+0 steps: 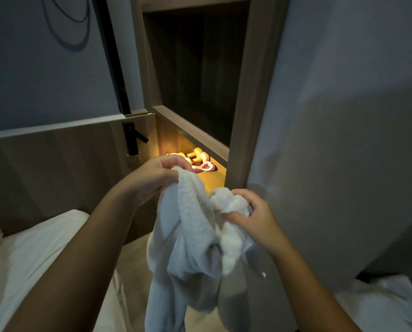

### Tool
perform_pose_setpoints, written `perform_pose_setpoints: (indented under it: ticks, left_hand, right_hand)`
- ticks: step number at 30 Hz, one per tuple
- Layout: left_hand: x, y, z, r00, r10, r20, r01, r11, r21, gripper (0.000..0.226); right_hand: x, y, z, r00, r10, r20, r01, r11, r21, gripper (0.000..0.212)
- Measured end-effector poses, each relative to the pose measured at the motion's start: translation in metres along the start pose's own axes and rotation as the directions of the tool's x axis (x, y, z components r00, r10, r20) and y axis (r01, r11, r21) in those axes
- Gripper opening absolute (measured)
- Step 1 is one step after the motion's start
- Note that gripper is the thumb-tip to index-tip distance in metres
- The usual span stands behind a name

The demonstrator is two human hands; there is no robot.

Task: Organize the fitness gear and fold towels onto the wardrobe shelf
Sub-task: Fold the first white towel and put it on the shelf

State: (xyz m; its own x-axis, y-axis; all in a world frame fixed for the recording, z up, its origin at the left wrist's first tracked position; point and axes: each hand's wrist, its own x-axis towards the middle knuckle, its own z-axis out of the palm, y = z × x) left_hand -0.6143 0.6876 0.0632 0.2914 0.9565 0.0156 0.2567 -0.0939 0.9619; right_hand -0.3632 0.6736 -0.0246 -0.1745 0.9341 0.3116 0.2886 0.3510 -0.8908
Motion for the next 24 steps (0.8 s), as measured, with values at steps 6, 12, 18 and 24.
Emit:
perform_pose_setpoints:
  ticks: [6, 12, 18, 24]
  left_hand:
    - [0.06, -0.039, -0.04, 0.995, -0.07, -0.07, 0.069, 0.997, -0.017, 0.017]
    - [0.124, -0.055, -0.091, 0.987, -0.109, -0.115, 0.107, 0.994, -0.023, 0.022]
    - [0.177, -0.074, -0.136, 0.988, -0.119, -0.101, 0.115, 0.992, -0.05, 0.012]
    - [0.253, -0.111, -0.193, 0.996, -0.091, 0.003, 0.091, 0.996, 0.006, 0.019]
  right_hand:
    - [0.082, 0.024, 0.038, 0.991, -0.011, 0.13, 0.014, 1.0, -0.022, 0.035]
    - [0.168, 0.034, 0.069, 0.98, 0.015, 0.201, -0.01, 1.0, -0.023, 0.035]
    - [0.232, 0.044, 0.098, 0.976, 0.03, 0.216, -0.007, 0.994, -0.108, 0.038]
    - [0.294, 0.069, 0.135, 0.99, 0.062, 0.129, -0.039, 0.984, -0.175, 0.039]
